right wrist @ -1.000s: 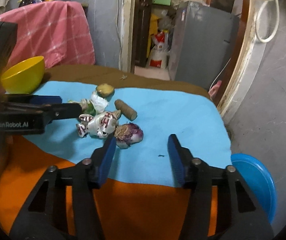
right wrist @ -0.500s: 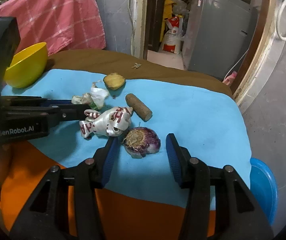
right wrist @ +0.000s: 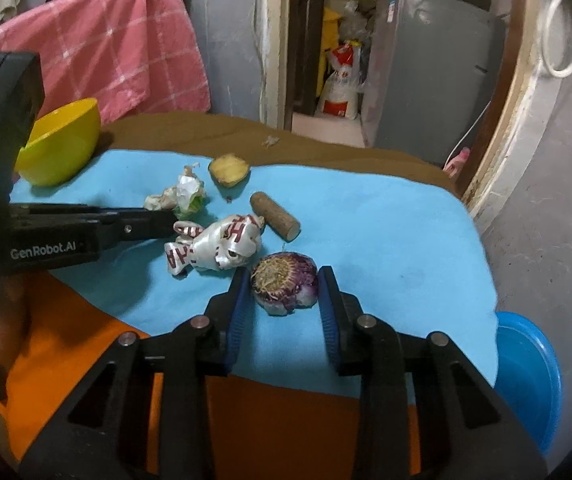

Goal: Collect trash
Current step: 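Close the left tool on the white crumpled wrapper while the right tool grasps the purple ball, then lift the white wrapper and purple ball off the table with both tools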

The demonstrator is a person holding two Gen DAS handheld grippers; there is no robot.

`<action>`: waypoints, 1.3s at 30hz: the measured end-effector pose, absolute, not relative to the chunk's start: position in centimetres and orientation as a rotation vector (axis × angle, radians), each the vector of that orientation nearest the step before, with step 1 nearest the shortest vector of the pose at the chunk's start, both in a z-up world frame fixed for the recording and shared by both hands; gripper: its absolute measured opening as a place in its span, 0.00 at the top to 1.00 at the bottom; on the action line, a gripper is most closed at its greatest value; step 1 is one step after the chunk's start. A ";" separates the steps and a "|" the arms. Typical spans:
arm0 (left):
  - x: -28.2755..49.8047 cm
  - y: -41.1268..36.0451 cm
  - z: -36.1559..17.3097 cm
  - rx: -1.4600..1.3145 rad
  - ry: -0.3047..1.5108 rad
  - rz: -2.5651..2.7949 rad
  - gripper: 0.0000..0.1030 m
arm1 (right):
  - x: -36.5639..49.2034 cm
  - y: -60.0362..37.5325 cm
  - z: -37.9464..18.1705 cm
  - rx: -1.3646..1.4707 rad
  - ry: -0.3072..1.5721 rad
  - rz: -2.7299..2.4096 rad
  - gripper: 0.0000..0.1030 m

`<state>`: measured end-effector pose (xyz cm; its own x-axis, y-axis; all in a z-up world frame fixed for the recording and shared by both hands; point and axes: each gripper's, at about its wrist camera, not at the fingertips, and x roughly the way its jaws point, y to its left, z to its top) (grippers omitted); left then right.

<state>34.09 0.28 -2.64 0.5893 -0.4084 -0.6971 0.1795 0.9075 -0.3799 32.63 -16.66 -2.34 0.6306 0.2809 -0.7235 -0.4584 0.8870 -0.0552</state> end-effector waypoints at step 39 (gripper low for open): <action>22.6 -15.7 7.8 -0.048 0.264 -0.546 0.92 | 17.9 -30.3 6.8 -0.044 0.006 0.008 0.38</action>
